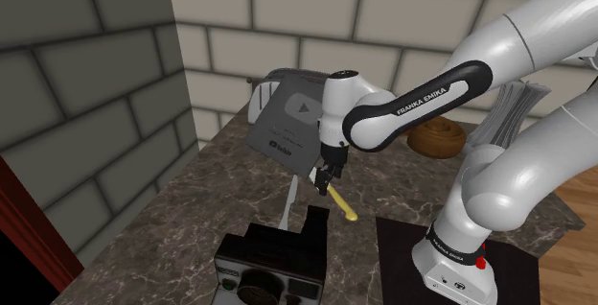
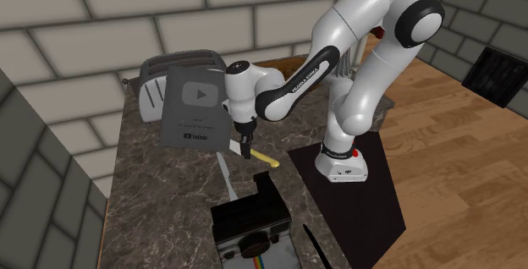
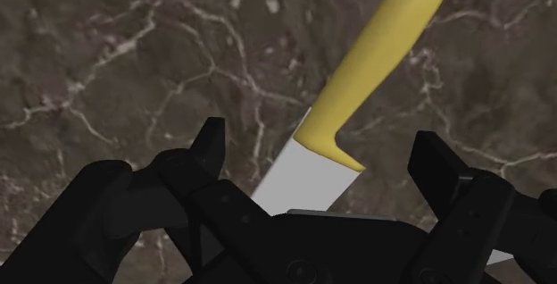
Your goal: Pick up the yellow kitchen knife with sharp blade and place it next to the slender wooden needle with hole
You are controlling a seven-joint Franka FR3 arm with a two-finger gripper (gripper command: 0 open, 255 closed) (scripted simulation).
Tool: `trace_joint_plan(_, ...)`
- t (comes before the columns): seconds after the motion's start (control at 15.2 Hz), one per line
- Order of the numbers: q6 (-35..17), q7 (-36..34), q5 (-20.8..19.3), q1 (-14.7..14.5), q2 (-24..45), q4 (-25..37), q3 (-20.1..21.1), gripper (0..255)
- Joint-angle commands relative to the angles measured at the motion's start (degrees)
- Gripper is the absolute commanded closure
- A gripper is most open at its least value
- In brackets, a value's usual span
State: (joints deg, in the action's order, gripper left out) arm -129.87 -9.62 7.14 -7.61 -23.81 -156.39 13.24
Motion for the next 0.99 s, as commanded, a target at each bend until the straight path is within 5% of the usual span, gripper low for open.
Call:
trace_joint_plan(0.0, -0.3, 0.0, 0.0, 0.0, 0.1, -0.1, 0.0, 0)
trace_joint_plan(0.33, -0.3, 0.0, 0.0, 0.0, 0.1, -0.1, 0.0, 0)
trace_joint_plan(0.4, -0.3, 0.0, 0.0, 0.0, 0.1, -0.1, 0.0, 255)
trace_joint_plan(0.92, -0.3, 0.0, 0.0, 0.0, 0.2, -0.1, 0.0, 255)
